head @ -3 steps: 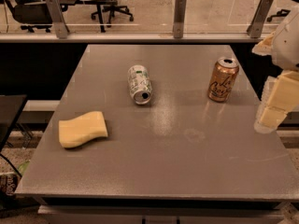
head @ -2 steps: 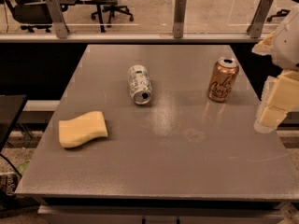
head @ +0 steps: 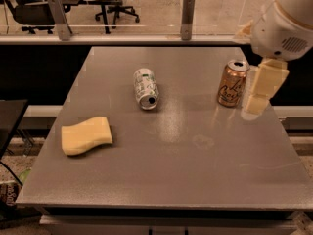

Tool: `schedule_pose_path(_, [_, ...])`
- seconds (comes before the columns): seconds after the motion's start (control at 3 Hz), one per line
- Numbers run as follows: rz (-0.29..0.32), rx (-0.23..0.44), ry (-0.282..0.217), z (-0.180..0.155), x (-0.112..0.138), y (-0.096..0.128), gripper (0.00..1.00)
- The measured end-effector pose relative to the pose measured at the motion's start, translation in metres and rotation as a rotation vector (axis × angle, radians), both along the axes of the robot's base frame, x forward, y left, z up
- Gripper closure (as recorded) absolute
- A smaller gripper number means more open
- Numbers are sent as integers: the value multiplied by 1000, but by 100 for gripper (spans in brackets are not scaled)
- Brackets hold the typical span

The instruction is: Place 7up can upright

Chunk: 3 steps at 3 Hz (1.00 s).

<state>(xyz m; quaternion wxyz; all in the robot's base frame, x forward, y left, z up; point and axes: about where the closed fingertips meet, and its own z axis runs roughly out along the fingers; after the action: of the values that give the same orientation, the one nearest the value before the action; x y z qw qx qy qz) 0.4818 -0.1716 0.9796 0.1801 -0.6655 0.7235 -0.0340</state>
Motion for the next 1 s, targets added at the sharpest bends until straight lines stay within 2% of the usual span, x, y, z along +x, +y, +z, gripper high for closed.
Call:
schedule_pose_path(0.33, [113, -3, -16, -2, 20, 25, 0])
schedule_pose_path(0.67, [258, -3, -28, -12, 48, 53, 0])
schedule_pose_path(1.0, [499, -16, -51, -34, 83, 93, 0])
